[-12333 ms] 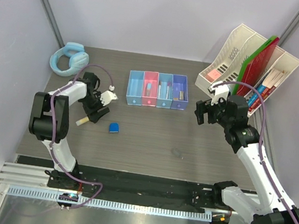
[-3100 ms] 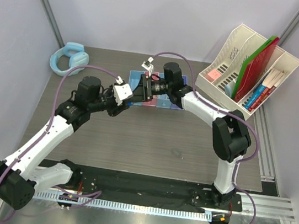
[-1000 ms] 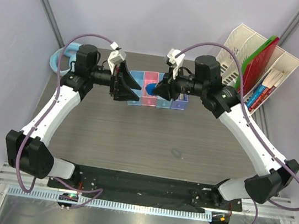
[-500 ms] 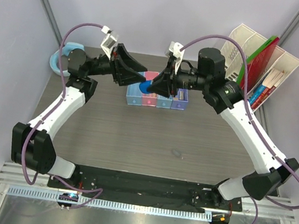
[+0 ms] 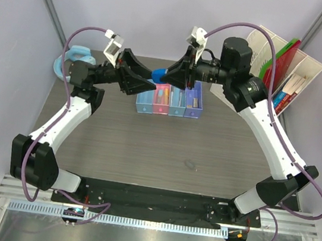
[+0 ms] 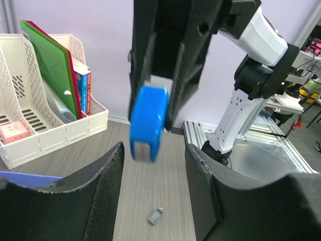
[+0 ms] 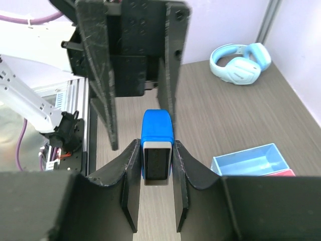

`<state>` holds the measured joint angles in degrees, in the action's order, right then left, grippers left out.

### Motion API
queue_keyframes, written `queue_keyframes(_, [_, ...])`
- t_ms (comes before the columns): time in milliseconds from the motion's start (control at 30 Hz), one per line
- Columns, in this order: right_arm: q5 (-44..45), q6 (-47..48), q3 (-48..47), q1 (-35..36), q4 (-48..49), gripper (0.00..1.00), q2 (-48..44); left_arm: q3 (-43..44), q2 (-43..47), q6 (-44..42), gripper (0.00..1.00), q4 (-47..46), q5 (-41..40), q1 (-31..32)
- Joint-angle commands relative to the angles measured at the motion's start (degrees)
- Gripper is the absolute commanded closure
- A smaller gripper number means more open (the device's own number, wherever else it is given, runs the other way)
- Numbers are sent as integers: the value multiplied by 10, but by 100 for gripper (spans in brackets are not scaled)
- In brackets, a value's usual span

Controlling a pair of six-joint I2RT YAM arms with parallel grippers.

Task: Sort the stationery into containers
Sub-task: Place the stationery at the center of the board.

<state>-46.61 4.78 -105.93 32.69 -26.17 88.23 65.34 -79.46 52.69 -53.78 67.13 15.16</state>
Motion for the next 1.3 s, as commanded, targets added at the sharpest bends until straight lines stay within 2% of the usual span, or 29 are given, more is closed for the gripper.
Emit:
queue_keyframes(0, [-23, -19, -30, -16, 29, 98, -1, -7, 26, 3, 48, -36, 3, 1])
queue_keyframes(1267, [-44, -47, 9, -16, 67, 98, 12, 23, -16, 13, 53, -54, -10, -2])
